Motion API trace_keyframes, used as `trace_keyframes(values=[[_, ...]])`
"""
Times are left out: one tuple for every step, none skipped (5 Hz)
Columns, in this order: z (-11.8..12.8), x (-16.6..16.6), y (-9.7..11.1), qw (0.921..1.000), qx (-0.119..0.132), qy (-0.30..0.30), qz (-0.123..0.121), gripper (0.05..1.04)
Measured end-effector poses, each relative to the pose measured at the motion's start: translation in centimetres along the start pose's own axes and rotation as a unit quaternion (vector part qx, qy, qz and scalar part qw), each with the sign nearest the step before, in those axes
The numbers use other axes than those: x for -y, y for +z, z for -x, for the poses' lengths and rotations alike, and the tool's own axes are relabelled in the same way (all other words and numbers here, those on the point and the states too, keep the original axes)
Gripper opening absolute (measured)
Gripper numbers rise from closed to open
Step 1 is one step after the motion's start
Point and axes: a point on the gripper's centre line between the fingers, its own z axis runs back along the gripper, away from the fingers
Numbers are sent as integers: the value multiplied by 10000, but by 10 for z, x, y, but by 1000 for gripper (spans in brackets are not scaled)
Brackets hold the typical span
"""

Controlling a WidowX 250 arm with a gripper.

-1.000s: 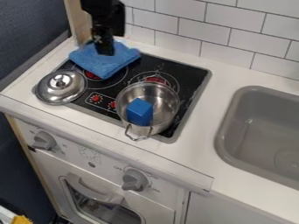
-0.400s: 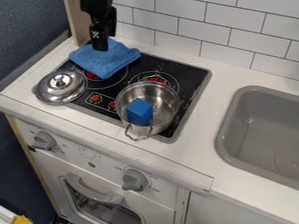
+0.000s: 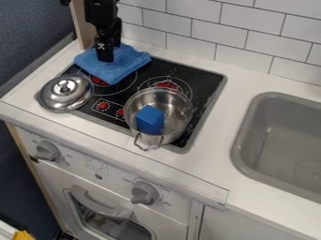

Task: Pick up the cloth from the left burner and move it to the right burner

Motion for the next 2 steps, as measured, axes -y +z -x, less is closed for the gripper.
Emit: trace_keyframes(values=[[7, -7, -12, 9998, -178, 71, -96, 999], [10, -7, -15, 9996, -252, 141, -80, 999]])
